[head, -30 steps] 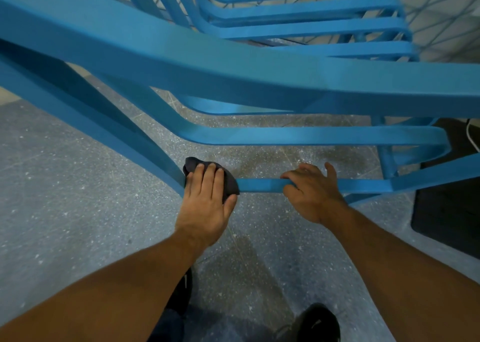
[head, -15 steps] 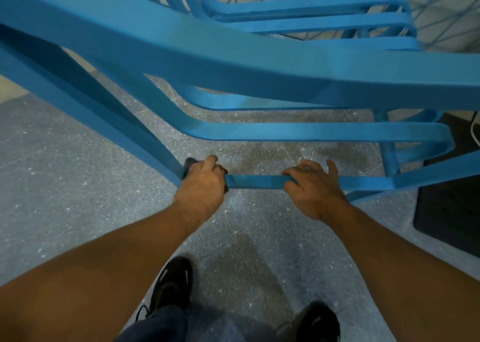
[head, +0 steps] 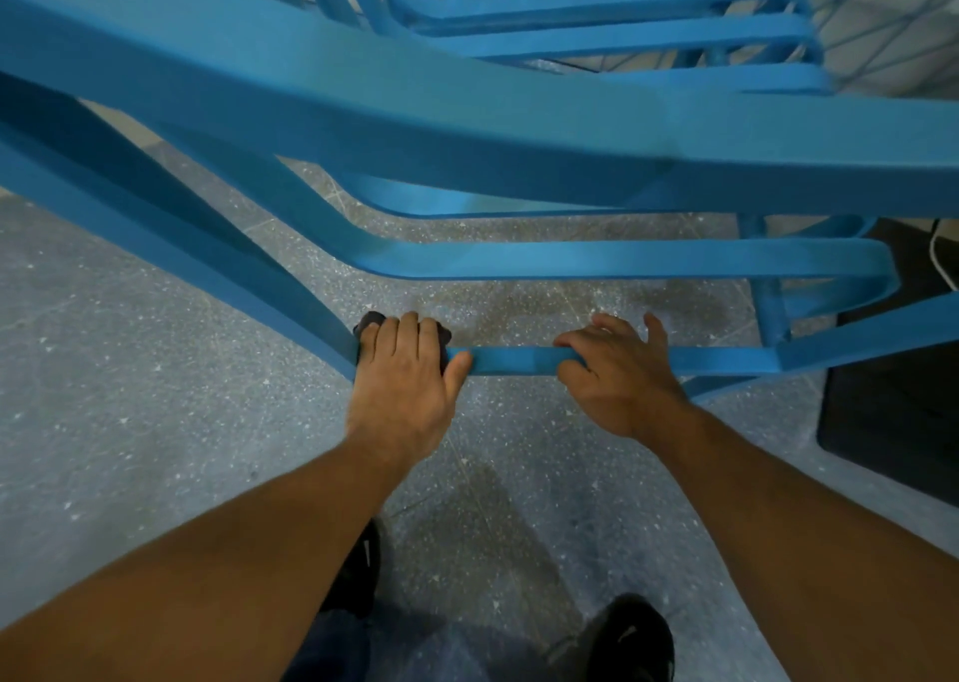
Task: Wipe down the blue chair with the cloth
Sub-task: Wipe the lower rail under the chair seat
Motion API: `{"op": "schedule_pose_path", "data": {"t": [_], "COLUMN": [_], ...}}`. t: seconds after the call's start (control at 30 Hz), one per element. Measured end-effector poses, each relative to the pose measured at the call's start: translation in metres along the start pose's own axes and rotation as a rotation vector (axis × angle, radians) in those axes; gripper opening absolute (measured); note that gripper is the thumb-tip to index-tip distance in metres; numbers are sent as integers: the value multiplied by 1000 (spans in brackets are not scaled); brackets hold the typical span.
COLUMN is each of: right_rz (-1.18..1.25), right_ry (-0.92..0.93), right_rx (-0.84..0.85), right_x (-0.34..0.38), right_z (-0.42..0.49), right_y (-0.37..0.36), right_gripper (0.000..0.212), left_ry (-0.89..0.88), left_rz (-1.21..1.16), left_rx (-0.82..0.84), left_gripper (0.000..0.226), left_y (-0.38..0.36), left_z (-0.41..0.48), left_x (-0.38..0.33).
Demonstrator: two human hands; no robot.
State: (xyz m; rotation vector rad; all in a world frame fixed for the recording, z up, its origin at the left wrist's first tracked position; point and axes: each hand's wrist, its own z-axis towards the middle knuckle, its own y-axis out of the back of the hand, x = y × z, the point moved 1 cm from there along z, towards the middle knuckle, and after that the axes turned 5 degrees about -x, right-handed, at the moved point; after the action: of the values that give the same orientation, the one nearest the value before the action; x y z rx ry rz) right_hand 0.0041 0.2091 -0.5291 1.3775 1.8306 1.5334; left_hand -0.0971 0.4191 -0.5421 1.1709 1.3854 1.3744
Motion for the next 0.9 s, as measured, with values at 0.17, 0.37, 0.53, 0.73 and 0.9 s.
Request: {"op": "schedule_pose_path", "data": {"t": [0.17, 0.37, 0.53, 0.73, 0.9], "right_rz": [16, -3, -3, -7, 4], "right_ry": [2, -1, -7, 3, -1], "right_rx": [-1, 4, 0, 3, 9], "right_x": [0, 1, 2, 2, 2], "right_z": [-1, -1, -2, -1, -1], "right_y": [1, 2, 2, 1, 2], "right_gripper": [53, 55, 55, 53, 53], "left_ry": [-32, 29, -92, -93, -11], "left_rz": [-48, -41, -8, -3, -42], "left_rx": [-28, 216, 50, 51, 227], "left_gripper": [56, 84, 74, 70, 50], "left_y": [0, 20, 1, 8, 28], "left_z": [-7, 38, -9, -1, 33], "left_x": [3, -7, 1, 5, -8]}}
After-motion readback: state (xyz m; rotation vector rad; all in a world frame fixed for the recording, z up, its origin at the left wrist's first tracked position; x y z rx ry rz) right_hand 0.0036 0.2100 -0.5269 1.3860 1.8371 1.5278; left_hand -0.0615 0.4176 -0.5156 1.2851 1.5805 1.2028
